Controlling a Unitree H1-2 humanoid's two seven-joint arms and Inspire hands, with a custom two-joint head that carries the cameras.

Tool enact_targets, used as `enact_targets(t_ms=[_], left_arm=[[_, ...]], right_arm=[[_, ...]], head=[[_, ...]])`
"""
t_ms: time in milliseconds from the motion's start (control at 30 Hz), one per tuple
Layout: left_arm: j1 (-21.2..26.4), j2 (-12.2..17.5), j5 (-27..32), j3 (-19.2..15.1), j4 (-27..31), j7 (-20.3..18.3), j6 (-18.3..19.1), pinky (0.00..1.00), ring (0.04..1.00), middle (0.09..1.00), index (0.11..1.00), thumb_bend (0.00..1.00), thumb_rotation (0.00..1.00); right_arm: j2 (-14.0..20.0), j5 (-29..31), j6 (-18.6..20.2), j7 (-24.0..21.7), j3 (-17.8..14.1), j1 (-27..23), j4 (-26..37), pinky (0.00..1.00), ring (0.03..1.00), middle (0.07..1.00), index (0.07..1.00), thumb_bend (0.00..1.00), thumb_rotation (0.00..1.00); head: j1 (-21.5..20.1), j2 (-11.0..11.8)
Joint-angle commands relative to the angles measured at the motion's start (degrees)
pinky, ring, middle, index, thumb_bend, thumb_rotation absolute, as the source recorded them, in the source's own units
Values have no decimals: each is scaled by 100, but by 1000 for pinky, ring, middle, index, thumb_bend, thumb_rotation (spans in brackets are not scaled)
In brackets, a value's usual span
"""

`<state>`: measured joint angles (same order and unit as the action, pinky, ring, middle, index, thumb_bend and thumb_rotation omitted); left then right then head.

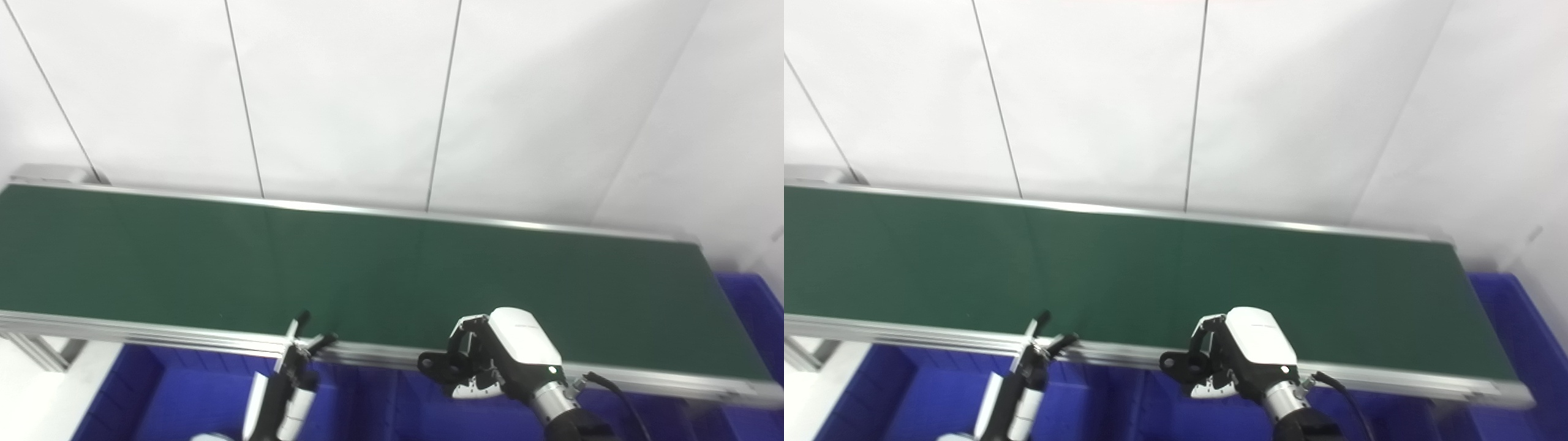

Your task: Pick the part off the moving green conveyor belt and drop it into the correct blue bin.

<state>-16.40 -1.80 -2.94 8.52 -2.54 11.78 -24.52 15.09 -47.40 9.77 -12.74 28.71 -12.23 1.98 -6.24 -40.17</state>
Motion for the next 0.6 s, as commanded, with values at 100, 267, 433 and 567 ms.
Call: enact_targets(t_ms=[100, 267, 433, 567], left_arm=[[10, 6, 293, -150, 498, -306, 153, 862, 822, 758, 950, 562, 906], [-23, -11, 362, -240, 738, -446, 355, 822, 806, 754, 946, 603, 898], [-90, -25, 406, -275, 895, -545, 504, 842, 813, 759, 953, 609, 913], [-117, -51, 478, -291, 922, -614, 510, 839, 810, 755, 954, 608, 893]], right_arm=[[28, -191, 375, -385, -122, 118, 406, 253, 324, 414, 490, 501, 146], [63, -331, 378, -460, -98, 306, 234, 219, 285, 366, 484, 503, 148], [85, -435, 247, -201, -90, 437, -62, 214, 275, 353, 485, 503, 143], [63, -762, 367, 137, -102, 447, -282, 260, 343, 443, 492, 508, 154]], head=[[-170, -282], [-170, -424], [-115, -470], [-77, -446]])
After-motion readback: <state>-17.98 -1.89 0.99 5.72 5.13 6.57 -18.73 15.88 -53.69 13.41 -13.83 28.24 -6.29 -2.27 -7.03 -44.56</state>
